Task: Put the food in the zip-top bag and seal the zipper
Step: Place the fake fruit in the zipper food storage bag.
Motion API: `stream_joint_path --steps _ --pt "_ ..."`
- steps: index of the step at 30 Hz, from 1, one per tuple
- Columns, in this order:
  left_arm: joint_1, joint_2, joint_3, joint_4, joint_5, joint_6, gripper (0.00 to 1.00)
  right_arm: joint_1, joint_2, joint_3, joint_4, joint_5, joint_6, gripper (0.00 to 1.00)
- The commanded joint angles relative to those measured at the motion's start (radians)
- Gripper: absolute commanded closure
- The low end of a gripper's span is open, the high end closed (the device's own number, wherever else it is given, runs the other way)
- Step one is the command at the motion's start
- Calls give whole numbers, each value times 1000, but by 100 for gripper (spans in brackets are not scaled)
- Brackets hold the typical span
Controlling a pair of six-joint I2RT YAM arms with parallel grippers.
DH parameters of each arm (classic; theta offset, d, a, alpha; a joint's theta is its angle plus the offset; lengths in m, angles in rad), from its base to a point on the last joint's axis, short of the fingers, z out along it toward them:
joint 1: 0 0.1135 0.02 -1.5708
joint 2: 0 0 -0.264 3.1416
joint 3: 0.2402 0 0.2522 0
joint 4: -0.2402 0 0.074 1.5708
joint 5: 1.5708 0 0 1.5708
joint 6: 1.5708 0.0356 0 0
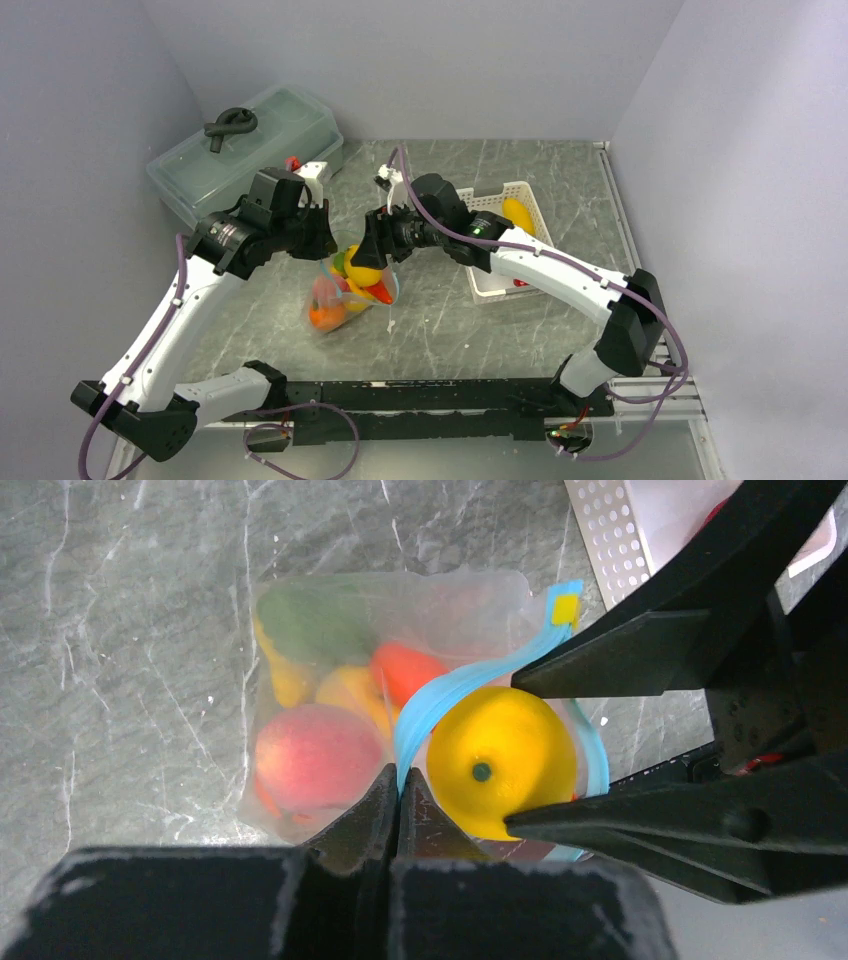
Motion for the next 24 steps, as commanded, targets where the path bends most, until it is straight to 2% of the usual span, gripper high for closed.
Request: stream_joint_path --steps 1,12,24 --pt "-2 -5 33 42 23 -13 100 14 10 66 -3 87 -19 44" --pt "-2 -1 28 43 28 -8 100 21 -3 73 15 118 -26 24" --pt "-3 13 29 49 16 3 100 23 -76 76 -15 115 -46 24"
